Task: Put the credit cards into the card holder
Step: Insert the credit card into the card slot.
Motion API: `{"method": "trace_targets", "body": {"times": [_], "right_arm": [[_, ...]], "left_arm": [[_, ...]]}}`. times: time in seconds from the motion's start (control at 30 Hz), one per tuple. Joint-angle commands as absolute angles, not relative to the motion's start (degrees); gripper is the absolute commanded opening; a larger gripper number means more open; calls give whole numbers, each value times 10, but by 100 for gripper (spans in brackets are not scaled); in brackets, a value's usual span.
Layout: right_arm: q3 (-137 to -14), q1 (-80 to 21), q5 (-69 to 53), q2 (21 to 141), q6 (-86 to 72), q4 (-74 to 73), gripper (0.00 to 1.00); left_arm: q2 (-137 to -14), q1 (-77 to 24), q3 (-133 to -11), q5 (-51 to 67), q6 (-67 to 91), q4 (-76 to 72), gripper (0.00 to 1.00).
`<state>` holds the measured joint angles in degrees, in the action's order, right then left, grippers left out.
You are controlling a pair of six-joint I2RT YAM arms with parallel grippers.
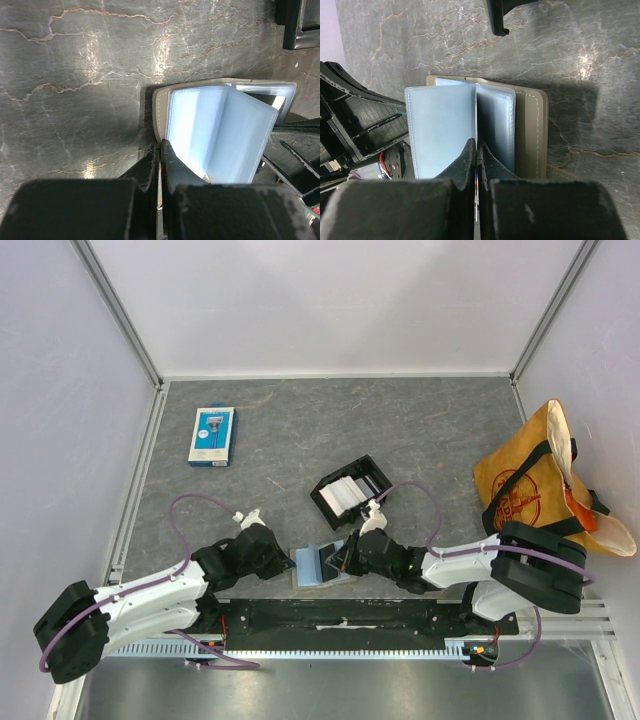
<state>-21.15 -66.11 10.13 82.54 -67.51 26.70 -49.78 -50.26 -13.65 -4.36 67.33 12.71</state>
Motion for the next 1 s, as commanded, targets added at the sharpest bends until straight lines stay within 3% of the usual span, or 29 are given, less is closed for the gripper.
{"method": "trace_targets", "body": {"times": [0.0,0.97], "right_arm": [[-208,-663,80,829,-675,287,0],[-209,-659,128,758,-655,234,0]], "left_arm": [[-495,-504,-132,-47,691,115,2],[-495,-504,-130,-49,690,120,2]]}}
